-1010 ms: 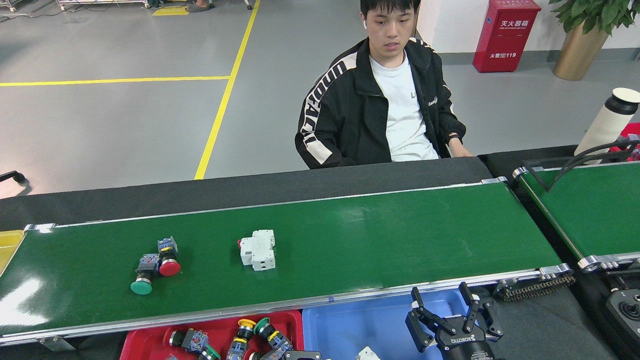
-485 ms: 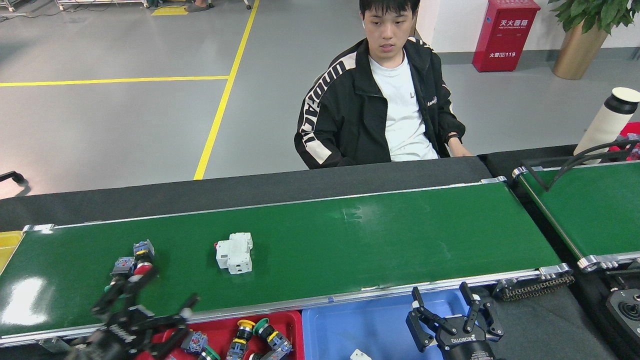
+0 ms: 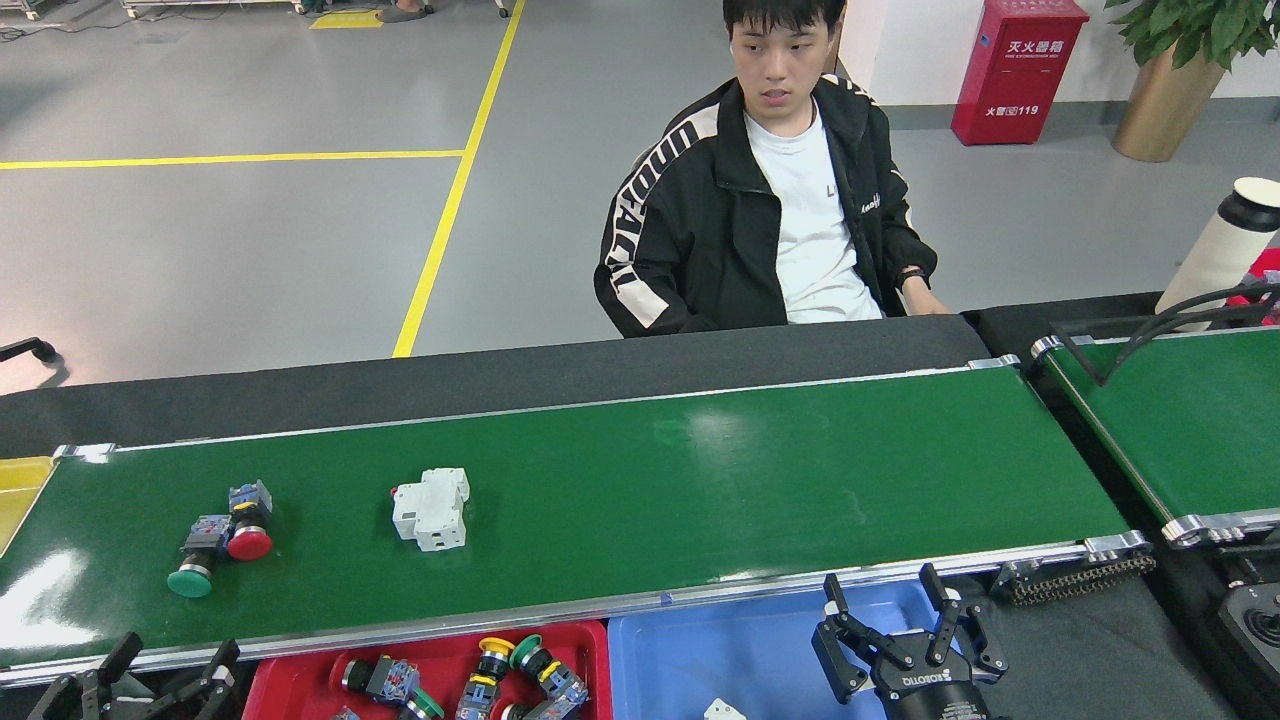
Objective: Pick switch part from conveyor to tray
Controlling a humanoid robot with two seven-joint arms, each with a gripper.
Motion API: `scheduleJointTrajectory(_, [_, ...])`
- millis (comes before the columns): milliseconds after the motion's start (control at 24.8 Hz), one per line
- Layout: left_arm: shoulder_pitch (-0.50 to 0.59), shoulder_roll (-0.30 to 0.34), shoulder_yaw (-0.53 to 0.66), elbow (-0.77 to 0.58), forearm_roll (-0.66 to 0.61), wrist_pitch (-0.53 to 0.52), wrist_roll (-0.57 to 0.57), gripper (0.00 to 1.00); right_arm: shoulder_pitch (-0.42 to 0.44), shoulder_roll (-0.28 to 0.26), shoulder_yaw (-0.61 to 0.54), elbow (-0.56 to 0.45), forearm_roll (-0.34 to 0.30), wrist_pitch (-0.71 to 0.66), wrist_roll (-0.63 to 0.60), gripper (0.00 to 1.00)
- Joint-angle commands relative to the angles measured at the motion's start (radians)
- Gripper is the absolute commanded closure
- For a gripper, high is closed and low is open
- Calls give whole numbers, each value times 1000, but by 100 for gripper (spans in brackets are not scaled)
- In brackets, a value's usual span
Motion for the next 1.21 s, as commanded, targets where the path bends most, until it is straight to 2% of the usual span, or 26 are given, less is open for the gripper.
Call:
scheduleJointTrajectory(0, [-52,42,-4,62,-2,23,3,0,-10,-6,-2,-11,-2,-2,-5,0])
scheduleJointTrajectory(121, [-137,105,-22,197,-2,38,12,0,-10,-6,-4,-10,-2,-2,-5,0])
scheduleJointTrajectory(242, [-213,166,-108,334,-3,72,68,1,-10,-6,-4,-5,-2,-2,-5,0])
scheduleJointTrajectory(364, [-244,234,-226,408,0,138,127,14,-10,-6,-2,-2,-2,-2,-5,0])
scheduleJointTrajectory(404, [-250,247,-252,426,1,144,146,26,-10,-8,-2,-2,-2,-2,-5,0])
scheduleJointTrajectory(444, [-252,255,-269,437,3,143,158,46,-12,-8,-2,-2,-2,-2,-5,0])
scheduleJointTrajectory(485, [-252,260,-277,440,1,140,158,79,-12,-9,-2,-1,-2,-2,-5,0])
scheduleJointTrajectory(525, [-253,260,-277,441,0,143,158,90,-12,-9,-2,-1,-2,-2,-5,0])
scheduleJointTrajectory(565, [-253,260,-277,441,1,140,160,94,-12,-9,-2,2,-2,-2,-7,0])
scheduleJointTrajectory(848, [-253,264,-269,438,31,133,160,98,-13,-11,-1,5,-1,-2,-7,0])
scheduleJointTrajectory(969, [-232,266,-265,409,77,81,160,98,-10,-11,-1,5,-1,-2,-7,0])
scheduleJointTrajectory(1050, [-177,277,-257,332,115,-3,160,98,-9,-9,-1,5,-1,-2,-7,0])
scheduleJointTrajectory(1171, [-5,274,-220,133,196,-137,160,97,-9,-11,-1,5,-1,-2,-7,0])
